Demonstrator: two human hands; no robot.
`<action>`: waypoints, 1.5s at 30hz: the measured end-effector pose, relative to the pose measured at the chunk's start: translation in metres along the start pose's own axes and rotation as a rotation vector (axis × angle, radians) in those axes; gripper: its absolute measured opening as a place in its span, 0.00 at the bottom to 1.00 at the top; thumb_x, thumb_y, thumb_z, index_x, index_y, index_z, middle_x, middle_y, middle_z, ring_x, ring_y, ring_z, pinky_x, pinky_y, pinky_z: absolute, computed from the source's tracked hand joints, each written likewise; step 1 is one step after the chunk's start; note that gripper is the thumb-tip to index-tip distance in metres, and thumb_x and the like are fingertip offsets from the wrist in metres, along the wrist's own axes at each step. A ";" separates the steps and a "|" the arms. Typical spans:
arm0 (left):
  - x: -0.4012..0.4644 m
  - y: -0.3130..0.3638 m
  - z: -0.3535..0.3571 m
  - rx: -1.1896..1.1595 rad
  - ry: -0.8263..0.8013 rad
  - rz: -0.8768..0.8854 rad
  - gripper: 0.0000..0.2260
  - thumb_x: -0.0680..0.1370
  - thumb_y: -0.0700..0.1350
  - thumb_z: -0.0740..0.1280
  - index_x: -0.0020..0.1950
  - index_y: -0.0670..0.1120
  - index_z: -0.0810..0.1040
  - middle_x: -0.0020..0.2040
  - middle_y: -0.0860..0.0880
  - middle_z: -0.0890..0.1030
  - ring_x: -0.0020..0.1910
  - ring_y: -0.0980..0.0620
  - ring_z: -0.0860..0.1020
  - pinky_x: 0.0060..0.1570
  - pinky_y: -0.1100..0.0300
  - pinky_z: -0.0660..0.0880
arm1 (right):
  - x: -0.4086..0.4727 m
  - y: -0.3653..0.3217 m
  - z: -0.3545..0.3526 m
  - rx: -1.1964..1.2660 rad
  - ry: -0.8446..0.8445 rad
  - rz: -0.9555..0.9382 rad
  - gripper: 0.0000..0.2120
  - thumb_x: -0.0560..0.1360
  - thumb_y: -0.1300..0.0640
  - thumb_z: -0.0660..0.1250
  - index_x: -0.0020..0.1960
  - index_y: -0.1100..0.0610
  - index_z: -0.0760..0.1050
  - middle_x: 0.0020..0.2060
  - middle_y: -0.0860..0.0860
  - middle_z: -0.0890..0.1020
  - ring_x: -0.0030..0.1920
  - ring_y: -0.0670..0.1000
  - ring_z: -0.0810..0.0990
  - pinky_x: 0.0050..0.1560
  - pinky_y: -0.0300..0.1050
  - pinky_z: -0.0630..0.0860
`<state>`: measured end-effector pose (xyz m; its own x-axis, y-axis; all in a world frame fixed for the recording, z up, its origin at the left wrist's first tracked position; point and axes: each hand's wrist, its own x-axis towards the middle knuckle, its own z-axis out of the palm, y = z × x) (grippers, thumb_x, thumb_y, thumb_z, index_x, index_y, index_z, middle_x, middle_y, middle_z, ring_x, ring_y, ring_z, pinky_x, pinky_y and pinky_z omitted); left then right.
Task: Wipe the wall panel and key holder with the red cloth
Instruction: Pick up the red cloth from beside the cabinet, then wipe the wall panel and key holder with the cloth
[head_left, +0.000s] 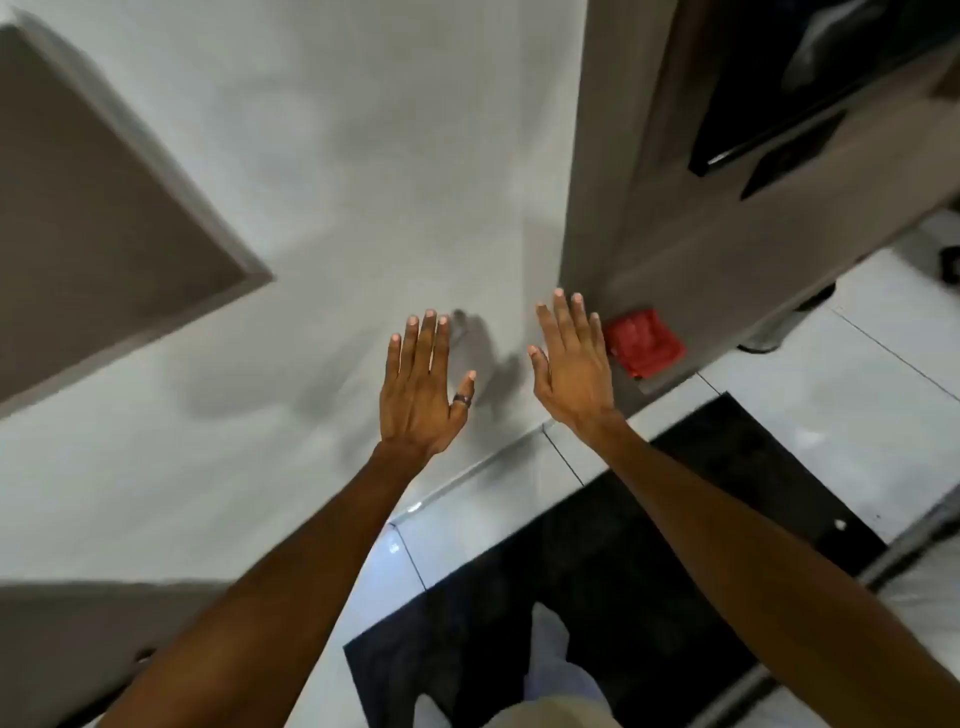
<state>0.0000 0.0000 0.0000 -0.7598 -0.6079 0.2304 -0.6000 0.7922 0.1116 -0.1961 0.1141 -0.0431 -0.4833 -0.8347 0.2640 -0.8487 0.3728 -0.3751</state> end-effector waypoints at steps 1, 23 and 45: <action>0.012 0.011 0.013 -0.013 -0.073 -0.001 0.33 0.84 0.60 0.51 0.83 0.42 0.51 0.84 0.42 0.51 0.83 0.42 0.46 0.82 0.43 0.49 | 0.001 0.022 0.003 0.000 0.004 0.052 0.28 0.88 0.48 0.52 0.85 0.54 0.52 0.85 0.55 0.52 0.86 0.57 0.46 0.87 0.62 0.48; -0.027 0.006 0.050 0.022 -0.286 0.127 0.32 0.84 0.61 0.43 0.84 0.45 0.49 0.84 0.44 0.49 0.83 0.43 0.43 0.82 0.45 0.47 | -0.027 0.076 0.025 0.014 -0.329 0.477 0.36 0.82 0.62 0.66 0.84 0.55 0.53 0.84 0.57 0.55 0.85 0.64 0.50 0.86 0.64 0.49; -0.167 -0.288 -0.226 0.095 0.955 -0.183 0.28 0.83 0.49 0.62 0.80 0.42 0.58 0.81 0.38 0.56 0.83 0.42 0.48 0.81 0.42 0.48 | 0.020 -0.486 -0.034 0.932 0.564 -0.383 0.24 0.86 0.64 0.62 0.81 0.59 0.65 0.83 0.59 0.61 0.86 0.58 0.52 0.87 0.52 0.54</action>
<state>0.3562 -0.1140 0.1482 -0.1552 -0.3888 0.9082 -0.7384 0.6564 0.1549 0.1988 -0.0703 0.1746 -0.4548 -0.4410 0.7737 -0.5858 -0.5062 -0.6329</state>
